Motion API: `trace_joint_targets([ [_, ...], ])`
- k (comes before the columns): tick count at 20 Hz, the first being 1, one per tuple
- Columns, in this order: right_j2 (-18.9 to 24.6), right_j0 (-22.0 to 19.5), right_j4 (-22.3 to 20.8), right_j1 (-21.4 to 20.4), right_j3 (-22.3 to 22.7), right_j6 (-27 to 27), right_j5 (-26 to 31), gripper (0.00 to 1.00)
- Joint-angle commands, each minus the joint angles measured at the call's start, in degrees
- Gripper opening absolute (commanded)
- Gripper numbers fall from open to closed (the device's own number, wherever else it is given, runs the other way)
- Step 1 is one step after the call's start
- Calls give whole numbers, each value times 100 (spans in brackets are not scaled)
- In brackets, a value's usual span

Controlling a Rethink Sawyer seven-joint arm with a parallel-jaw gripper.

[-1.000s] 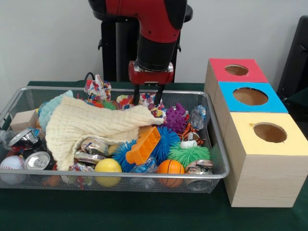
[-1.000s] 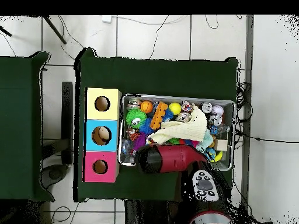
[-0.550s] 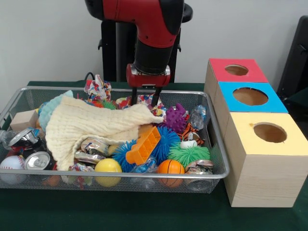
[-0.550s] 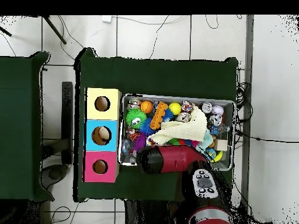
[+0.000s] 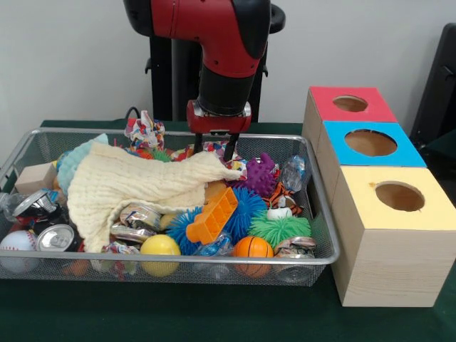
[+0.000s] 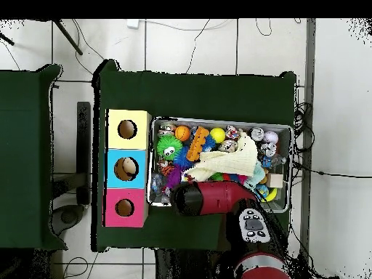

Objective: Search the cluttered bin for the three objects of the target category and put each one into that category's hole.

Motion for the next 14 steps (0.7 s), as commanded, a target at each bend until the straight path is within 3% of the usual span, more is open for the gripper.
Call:
trace_joint_targets([
  [1,114,-54,-133,271,-505,653,-451,100],
  [14,208,-126,-167,231,-457,564,-499,100],
])
